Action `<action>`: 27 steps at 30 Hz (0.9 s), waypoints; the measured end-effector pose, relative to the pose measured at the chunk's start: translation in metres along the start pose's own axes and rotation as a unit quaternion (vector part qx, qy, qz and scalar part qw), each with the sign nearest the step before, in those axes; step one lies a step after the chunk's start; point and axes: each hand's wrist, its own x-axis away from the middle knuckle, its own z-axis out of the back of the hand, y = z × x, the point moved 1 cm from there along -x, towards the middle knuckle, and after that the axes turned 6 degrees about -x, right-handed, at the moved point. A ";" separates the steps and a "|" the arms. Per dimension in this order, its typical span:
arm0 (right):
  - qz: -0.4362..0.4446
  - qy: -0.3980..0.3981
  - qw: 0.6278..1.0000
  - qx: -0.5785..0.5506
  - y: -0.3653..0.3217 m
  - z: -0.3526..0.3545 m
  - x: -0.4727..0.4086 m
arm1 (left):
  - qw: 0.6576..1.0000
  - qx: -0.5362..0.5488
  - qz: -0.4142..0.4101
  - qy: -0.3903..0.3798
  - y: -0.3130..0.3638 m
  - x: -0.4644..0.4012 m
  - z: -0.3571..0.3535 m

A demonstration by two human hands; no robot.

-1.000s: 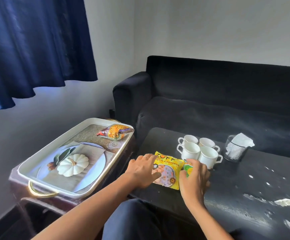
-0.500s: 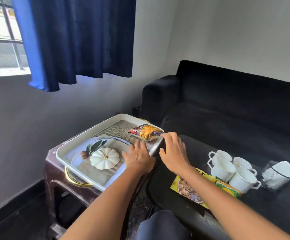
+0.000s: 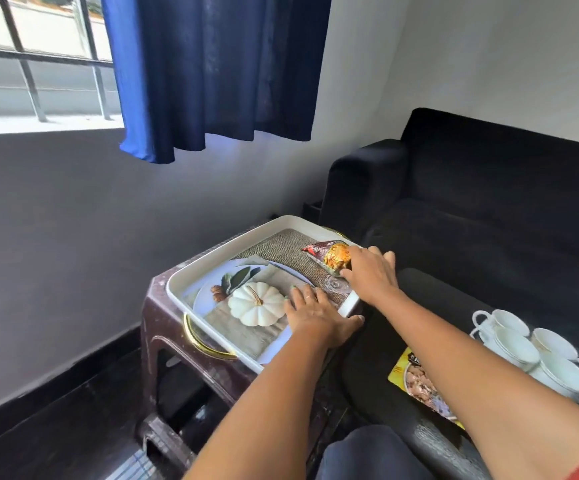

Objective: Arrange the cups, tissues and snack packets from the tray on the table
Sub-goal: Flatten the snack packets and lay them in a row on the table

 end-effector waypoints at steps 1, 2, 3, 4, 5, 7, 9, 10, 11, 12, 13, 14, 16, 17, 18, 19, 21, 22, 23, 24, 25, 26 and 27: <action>0.014 0.015 1.000 0.020 -0.002 0.002 0.001 | 1.000 0.014 -0.012 0.005 0.000 0.000 0.000; 0.024 0.028 0.999 0.036 -0.002 0.004 0.004 | 0.999 0.033 -0.025 0.008 0.001 0.001 0.001; 0.031 0.038 0.998 0.046 -0.003 0.006 0.006 | 0.998 0.054 -0.035 0.010 0.002 0.001 0.002; 0.034 0.047 0.997 0.052 -0.004 0.009 0.007 | 0.996 0.080 -0.039 0.012 0.004 0.001 0.003; 0.037 0.053 0.996 0.057 -0.004 0.012 0.010 | 0.993 0.111 -0.037 0.013 0.006 0.001 0.004; 0.040 0.060 0.995 0.068 -0.003 0.017 0.014 | 0.981 0.194 -0.020 0.022 0.008 0.002 0.008; 0.052 0.069 0.994 0.074 -0.001 0.021 0.018 | 0.957 0.287 -0.003 0.034 0.011 0.004 0.012; 0.058 0.073 0.993 0.071 0.001 0.023 0.020 | 0.944 0.328 0.003 0.037 0.012 0.004 0.013; 0.065 0.078 0.992 0.069 0.003 0.026 0.022 | 0.931 0.364 0.005 0.039 0.014 0.005 0.014; 0.072 0.083 0.992 0.066 0.004 0.029 0.024 | 0.919 0.393 0.009 0.041 0.017 0.006 0.014; 0.081 0.090 0.991 0.064 0.003 0.032 0.027 | 0.908 0.416 0.017 0.042 0.019 0.008 0.015; 0.091 0.099 0.989 0.062 0.003 0.036 0.030 | 0.894 0.446 0.026 0.043 0.023 0.009 0.017; 0.112 0.144 0.982 0.055 0.001 0.045 0.039 | 0.844 0.532 0.043 0.052 0.031 0.010 0.022; 0.117 0.179 0.976 0.048 0.001 0.051 0.045 | 0.812 0.578 0.067 0.058 0.037 0.011 0.027; 0.119 0.212 0.969 0.040 0.001 0.056 0.051 | 0.774 0.622 0.104 0.059 0.043 0.013 0.031; 0.117 0.237 0.964 0.032 0.002 0.060 0.058 | 0.733 0.665 0.135 0.057 0.048 0.014 0.034; 0.102 0.283 0.954 0.008 0.006 0.068 0.074 | 0.655 0.740 0.153 0.018 0.058 0.016 0.038; 0.092 0.298 0.950 -0.007 0.010 0.071 0.083 | 0.627 0.766 0.144 -0.008 0.062 0.020 0.041; 0.084 0.310 0.947 -0.022 0.013 0.073 0.093 | 0.615 0.778 0.131 -0.024 0.066 0.023 0.042; 0.078 0.315 0.945 -0.034 0.018 0.076 0.104 | 0.620 0.774 0.120 -0.037 0.068 0.026 0.042; 0.073 0.315 0.945 -0.047 0.023 0.078 0.116 | 0.639 0.760 0.109 -0.049 0.070 0.027 0.039; 0.065 0.313 0.945 -0.063 0.029 0.080 0.128 | 0.663 0.739 0.096 -0.062 0.073 0.028 0.037; 0.053 0.308 0.946 -0.084 0.035 0.082 0.139 | 0.684 0.721 0.081 -0.074 0.075 0.030 0.035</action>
